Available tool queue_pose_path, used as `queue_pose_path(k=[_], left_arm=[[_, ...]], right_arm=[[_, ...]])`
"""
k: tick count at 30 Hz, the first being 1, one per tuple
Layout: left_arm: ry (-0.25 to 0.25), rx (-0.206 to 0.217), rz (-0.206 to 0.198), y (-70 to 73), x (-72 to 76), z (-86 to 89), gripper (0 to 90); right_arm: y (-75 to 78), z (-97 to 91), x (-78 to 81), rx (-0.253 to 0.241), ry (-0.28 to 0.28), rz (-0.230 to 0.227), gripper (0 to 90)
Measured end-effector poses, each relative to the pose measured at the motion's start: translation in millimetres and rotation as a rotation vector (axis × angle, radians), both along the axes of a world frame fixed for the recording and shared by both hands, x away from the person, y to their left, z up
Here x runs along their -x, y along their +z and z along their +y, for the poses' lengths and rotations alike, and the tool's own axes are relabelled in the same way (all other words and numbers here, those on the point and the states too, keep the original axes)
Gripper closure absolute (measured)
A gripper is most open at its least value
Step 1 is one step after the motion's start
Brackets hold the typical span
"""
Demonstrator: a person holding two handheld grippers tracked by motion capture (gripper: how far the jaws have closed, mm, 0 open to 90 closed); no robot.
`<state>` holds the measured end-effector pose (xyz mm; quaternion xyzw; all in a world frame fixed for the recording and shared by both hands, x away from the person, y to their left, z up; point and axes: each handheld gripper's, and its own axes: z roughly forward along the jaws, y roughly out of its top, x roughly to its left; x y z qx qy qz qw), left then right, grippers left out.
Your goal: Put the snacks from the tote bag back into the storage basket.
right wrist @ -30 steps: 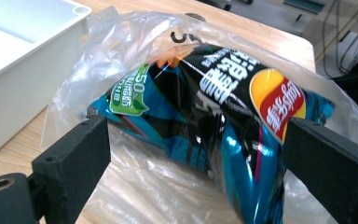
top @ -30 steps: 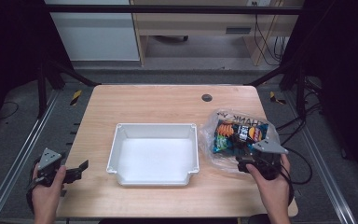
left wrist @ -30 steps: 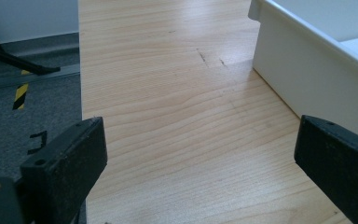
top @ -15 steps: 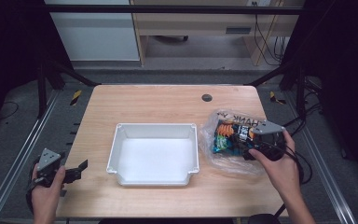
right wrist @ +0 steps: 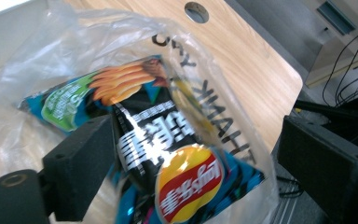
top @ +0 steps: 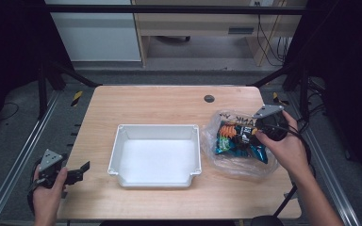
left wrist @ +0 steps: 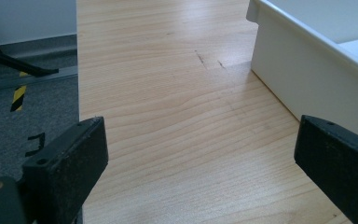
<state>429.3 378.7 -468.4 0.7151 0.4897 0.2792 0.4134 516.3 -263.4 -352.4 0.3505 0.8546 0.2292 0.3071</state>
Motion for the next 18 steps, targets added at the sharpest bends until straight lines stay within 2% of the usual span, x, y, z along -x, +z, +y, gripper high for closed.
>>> queue_pose_path(k=[5, 9, 12, 18], left_arm=[[-0.010, -0.006, 0.005, -0.5, -0.9, -1.8, 2.5], [0.000, -0.018, -0.009, 1.1, 0.4, -1.1, 2.7], [0.003, -0.005, -0.011, 1.1, 0.0, -0.7, 2.7], [-0.003, -0.025, -0.009, 0.7, 1.0, -0.9, 2.6]], right_arm=[[0.4, -3.4, -13.3, -0.003, 0.038, 0.029, 12.5], [0.4, -1.5, -16.9, 0.024, 0.087, 0.064, 15.2], [0.7, -0.2, -19.8, 0.032, 0.097, 0.090, 14.6], [-0.3, 3.5, -24.8, 0.037, 0.124, 0.140, 14.1]])
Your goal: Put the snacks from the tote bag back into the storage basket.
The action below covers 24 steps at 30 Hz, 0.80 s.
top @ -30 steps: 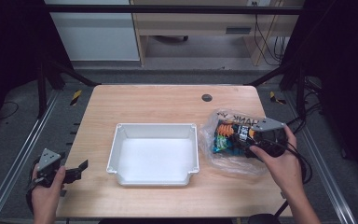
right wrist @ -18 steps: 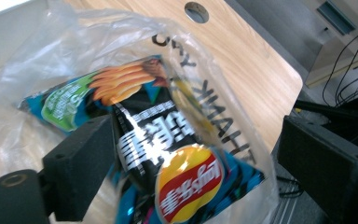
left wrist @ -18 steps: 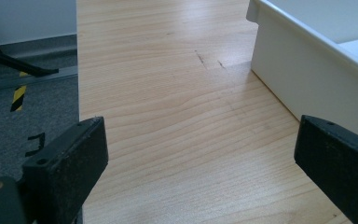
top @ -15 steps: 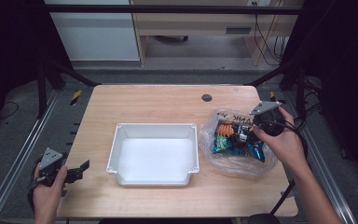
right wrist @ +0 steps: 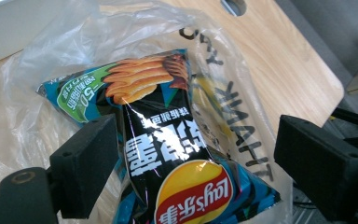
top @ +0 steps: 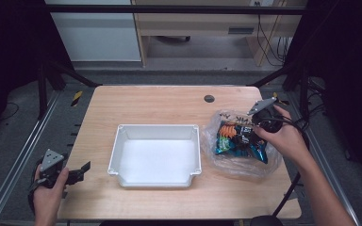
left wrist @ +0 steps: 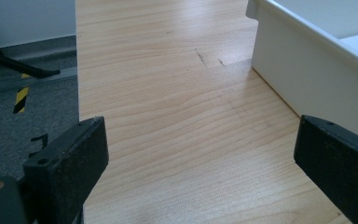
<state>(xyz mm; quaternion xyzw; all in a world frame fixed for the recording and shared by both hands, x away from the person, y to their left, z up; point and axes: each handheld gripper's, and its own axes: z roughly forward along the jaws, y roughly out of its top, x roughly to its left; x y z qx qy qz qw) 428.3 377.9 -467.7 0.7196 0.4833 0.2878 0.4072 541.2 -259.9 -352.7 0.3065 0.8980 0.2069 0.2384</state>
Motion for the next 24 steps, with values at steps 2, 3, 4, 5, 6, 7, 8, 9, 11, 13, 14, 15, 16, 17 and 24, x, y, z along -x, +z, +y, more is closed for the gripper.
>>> queue_pose_path(k=[2, 3, 4, 5, 6, 7, 8, 9, 11, 13, 14, 15, 16, 17, 24], left_arm=[[0.002, -0.002, 0.001, 1.0, 0.5, -0.1, 2.6], [0.005, 0.004, 0.000, 1.0, 0.2, -1.0, 2.6], [0.005, -0.002, 0.003, 1.0, -0.4, -1.6, 2.6], [0.005, -0.003, 0.002, 0.5, -1.2, -2.7, 2.6], [-0.001, -0.011, 0.006, 0.3, -1.9, -3.2, 2.6], [0.001, -0.011, 0.007, -0.1, -2.1, -4.2, 2.6], [0.001, -0.012, 0.009, -0.5, -2.3, -4.8, 2.6], [0.000, -0.013, 0.010, -0.9, -2.2, -5.0, 2.6], [-0.003, -0.023, 0.012, -1.3, -1.5, -3.9, 2.6], [0.000, -0.012, 0.009, -1.1, -0.4, -3.4, 2.6], [-0.001, -0.010, 0.009, -1.0, 0.1, -2.8, 2.6], [-0.002, -0.011, 0.010, -1.1, 0.4, -2.3, 2.6], [-0.003, -0.010, 0.011, -1.3, 0.6, -2.2, 2.6], [-0.002, -0.007, 0.010, -1.8, 0.6, -2.3, 2.6], [-0.005, -0.009, -0.005, 1.0, 1.0, -3.0, 2.6]], right_arm=[[-1.6, 1.6, -3.1, 0.009, 0.005, 0.008, 14.1], [-2.6, 1.9, -4.6, 0.008, 0.009, 0.015, 14.1], [-4.5, 3.1, -6.4, 0.013, 0.021, 0.027, 13.8], [-4.5, 3.1, -6.4, 0.013, 0.021, 0.027, 13.8], [-5.4, 3.5, -7.4, 0.016, 0.024, 0.032, 13.2], [-6.5, 3.9, -8.7, 0.018, 0.029, 0.033, 12.7], [-7.6, 4.5, -9.7, 0.015, 0.034, 0.043, 12.3], [-9.3, 5.0, -11.1, 0.019, 0.035, 0.048, 11.4], [-12.7, 6.4, -14.1, 0.033, 0.025, 0.060, 10.5], [-15.5, 7.3, -16.5, 0.041, 0.031, 0.067, 9.2], [-16.6, 7.7, -17.5, 0.041, 0.030, 0.077, 8.5], [-17.7, 8.1, -18.7, 0.039, 0.033, 0.085, 8.0], [-19.3, 8.3, -20.3, 0.038, 0.040, 0.094, 7.5], [-20.1, 8.4, -21.4, 0.038, 0.044, 0.103, 7.4], [-32.4, 15.5, -27.8, 0.068, 0.105, 0.162, 8.3]])
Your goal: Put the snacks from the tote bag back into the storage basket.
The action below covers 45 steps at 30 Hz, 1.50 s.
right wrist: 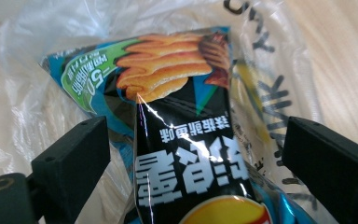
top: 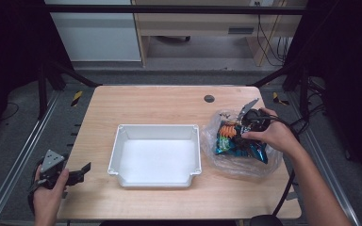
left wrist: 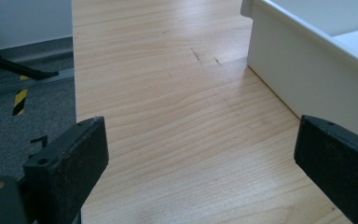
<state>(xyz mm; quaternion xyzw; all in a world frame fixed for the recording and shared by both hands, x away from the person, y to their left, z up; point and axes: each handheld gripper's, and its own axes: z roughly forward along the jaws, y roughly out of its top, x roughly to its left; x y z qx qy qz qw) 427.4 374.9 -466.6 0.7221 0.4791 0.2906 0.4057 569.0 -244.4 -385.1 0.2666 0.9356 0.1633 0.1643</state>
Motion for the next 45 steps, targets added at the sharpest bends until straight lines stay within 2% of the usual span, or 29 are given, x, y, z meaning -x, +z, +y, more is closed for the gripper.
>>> queue_pose_path(k=[3, 7, 9, 11, 12, 14, 16, 18, 23, 29, 36, 45], left_arm=[[0.001, -0.017, -0.009, 1.6, -2.5, -2.1, 2.9], [-0.019, -0.024, 0.002, 0.1, -3.8, -4.5, 2.8], [-0.018, -0.017, 0.003, -0.3, -2.1, -3.9, 2.7], [-0.017, -0.012, -0.001, 0.2, -1.1, -2.5, 2.5], [-0.014, -0.003, -0.001, 0.0, -1.0, -2.2, 2.4], [-0.016, -0.010, 0.003, -0.3, -2.1, -1.3, 2.4], [-0.016, -0.006, 0.005, -1.0, -3.1, -2.8, 2.4], [-0.023, -0.019, 0.007, -0.8, -3.5, -4.8, 2.3], [-0.038, -0.037, 0.007, -0.9, -3.7, -8.4, 2.3], [-0.044, -0.027, 0.018, -2.6, -3.9, -8.4, 2.3], [-0.050, -0.034, 0.018, -2.4, -4.5, -9.6, 2.3], [-0.048, -0.033, 0.020, -2.6, -4.2, -9.3, 2.3]], right_arm=[[-6.4, 5.1, -0.8, 0.020, 0.023, 0.024, 8.4], [-7.6, 5.9, -2.4, 0.035, 0.007, 0.018, 9.0], [-8.2, 6.3, -2.5, 0.027, -0.003, 0.026, 9.2], [-9.2, 5.6, -3.9, 0.030, 0.011, 0.025, 8.7], [-9.5, 5.4, -3.9, 0.015, 0.008, 0.035, 7.8], [-9.8, 5.1, -4.3, 0.012, 0.011, 0.037, 7.4], [-11.7, 4.2, -5.8, 0.019, 0.018, 0.046, 7.6], [-15.6, 4.7, -6.5, 0.021, 0.002, 0.052, 8.3], [-21.5, 5.4, -7.3, 0.032, 0.010, 0.061, 8.1], [-27.9, 5.4, -8.7, 0.038, 0.012, 0.061, 8.3], [-35.4, 5.4, -11.5, 0.058, 0.007, 0.088, 8.6], [-44.3, 1.4, -11.8, 0.068, 0.005, 0.093, 9.6]])
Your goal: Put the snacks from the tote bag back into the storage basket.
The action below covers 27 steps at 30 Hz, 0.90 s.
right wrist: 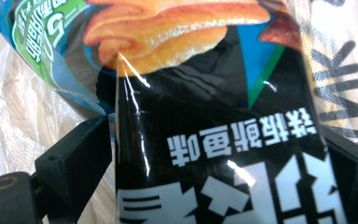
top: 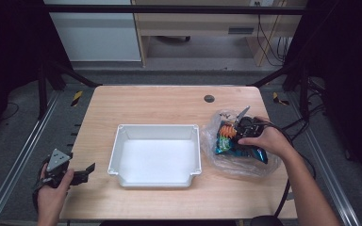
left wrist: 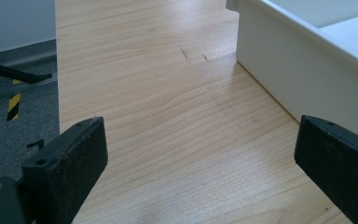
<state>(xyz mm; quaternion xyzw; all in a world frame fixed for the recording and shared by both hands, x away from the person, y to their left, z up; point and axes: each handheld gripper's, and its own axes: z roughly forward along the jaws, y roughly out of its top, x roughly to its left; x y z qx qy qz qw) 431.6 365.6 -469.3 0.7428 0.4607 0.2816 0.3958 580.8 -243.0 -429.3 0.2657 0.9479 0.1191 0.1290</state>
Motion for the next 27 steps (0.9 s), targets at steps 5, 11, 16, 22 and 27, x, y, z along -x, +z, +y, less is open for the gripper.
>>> queue_pose_path(k=[5, 11, 16, 22, 27], left_arm=[[0.000, 0.000, 0.000, 0.1, -0.2, -0.1, 2.3], [0.003, 0.003, -0.001, -0.1, 0.0, 0.4, 2.3], [0.001, 0.000, 0.001, -0.1, -0.1, -0.1, 2.4], [0.001, -0.001, 0.001, 0.0, -0.1, 0.1, 2.4], [0.003, 0.001, 0.001, -0.3, -0.3, 0.0, 2.4]], right_arm=[[-1.4, -0.3, 0.8, 0.006, 0.004, -0.003, 9.9], [-2.2, -0.7, 2.4, 0.021, 0.020, -0.017, 16.2], [-1.2, -3.2, 5.3, 0.018, 0.033, -0.014, 29.5], [3.0, -4.7, 8.9, 0.025, 0.042, -0.023, 35.1], [6.7, -8.8, 11.7, 0.006, 0.036, -0.036, 37.6]])
